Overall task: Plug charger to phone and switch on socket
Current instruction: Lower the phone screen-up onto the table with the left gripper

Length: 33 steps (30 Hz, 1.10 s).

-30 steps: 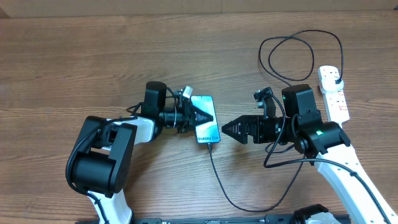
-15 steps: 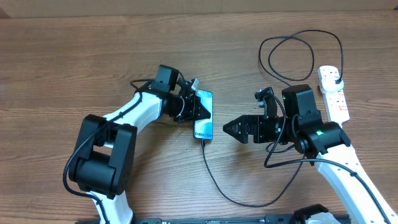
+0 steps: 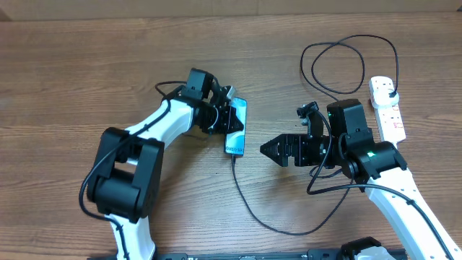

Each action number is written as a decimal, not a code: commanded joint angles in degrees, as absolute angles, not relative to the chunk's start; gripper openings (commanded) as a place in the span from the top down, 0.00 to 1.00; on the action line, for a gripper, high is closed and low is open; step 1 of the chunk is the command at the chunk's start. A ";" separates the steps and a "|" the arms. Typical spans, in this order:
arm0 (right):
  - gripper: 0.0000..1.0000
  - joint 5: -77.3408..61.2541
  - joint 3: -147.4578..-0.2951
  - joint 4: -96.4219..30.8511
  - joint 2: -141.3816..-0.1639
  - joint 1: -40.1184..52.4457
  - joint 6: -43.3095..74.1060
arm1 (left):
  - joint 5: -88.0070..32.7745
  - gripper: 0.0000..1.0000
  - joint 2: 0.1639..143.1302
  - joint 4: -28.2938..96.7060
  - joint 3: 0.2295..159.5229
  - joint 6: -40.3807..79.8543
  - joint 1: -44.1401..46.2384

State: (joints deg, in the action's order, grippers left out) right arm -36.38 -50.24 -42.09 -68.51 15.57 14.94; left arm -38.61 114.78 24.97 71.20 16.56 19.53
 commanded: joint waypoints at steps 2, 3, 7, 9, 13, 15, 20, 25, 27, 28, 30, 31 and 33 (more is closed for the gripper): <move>0.03 -35.59 -50.52 -41.95 -67.55 15.57 14.48 | -38.30 0.96 117.40 22.59 74.32 20.84 19.81; 0.03 -35.59 -50.52 -41.95 -67.57 15.57 14.46 | -38.09 0.96 117.60 21.98 74.32 21.58 19.81; 0.01 -35.62 -50.52 -42.19 -67.57 15.57 14.46 | -34.92 0.96 117.64 20.01 74.32 25.82 19.53; 0.00 -35.59 -50.52 -42.48 -67.57 15.57 14.46 | -34.94 0.96 117.67 19.16 74.32 26.11 19.51; 0.00 -35.62 -50.52 -43.07 -67.57 15.57 14.48 | -34.35 0.96 117.75 19.07 74.32 26.20 19.53; 0.00 -35.59 -50.52 -43.44 -67.57 15.57 14.46 | -33.89 0.95 117.86 19.11 74.30 26.22 19.53; 0.00 -35.59 -50.52 -44.58 -67.57 15.57 14.48 | -31.22 0.86 117.89 20.91 74.30 26.26 19.53; 0.00 -35.62 -50.52 -45.25 -67.55 15.57 14.46 | -24.95 0.76 117.89 24.80 74.30 26.68 19.64; 0.00 -35.62 -50.52 -45.41 -67.57 15.57 14.48 | -24.23 0.69 117.89 25.41 74.30 26.65 19.64; 0.00 -35.62 -50.52 -45.47 -67.57 15.57 14.48 | -23.97 0.69 117.89 25.58 74.30 26.65 19.64; 0.00 -35.62 -50.52 -45.63 -67.57 15.57 14.48 | -23.94 0.68 117.89 25.67 74.30 26.68 19.64; 0.00 -35.62 -50.52 -45.71 -67.57 15.57 14.48 | -23.81 0.65 117.89 25.69 74.30 26.68 19.64; 0.00 -35.62 -50.52 -45.80 -67.55 15.57 14.48 | -23.70 0.56 117.89 25.74 74.30 26.87 19.64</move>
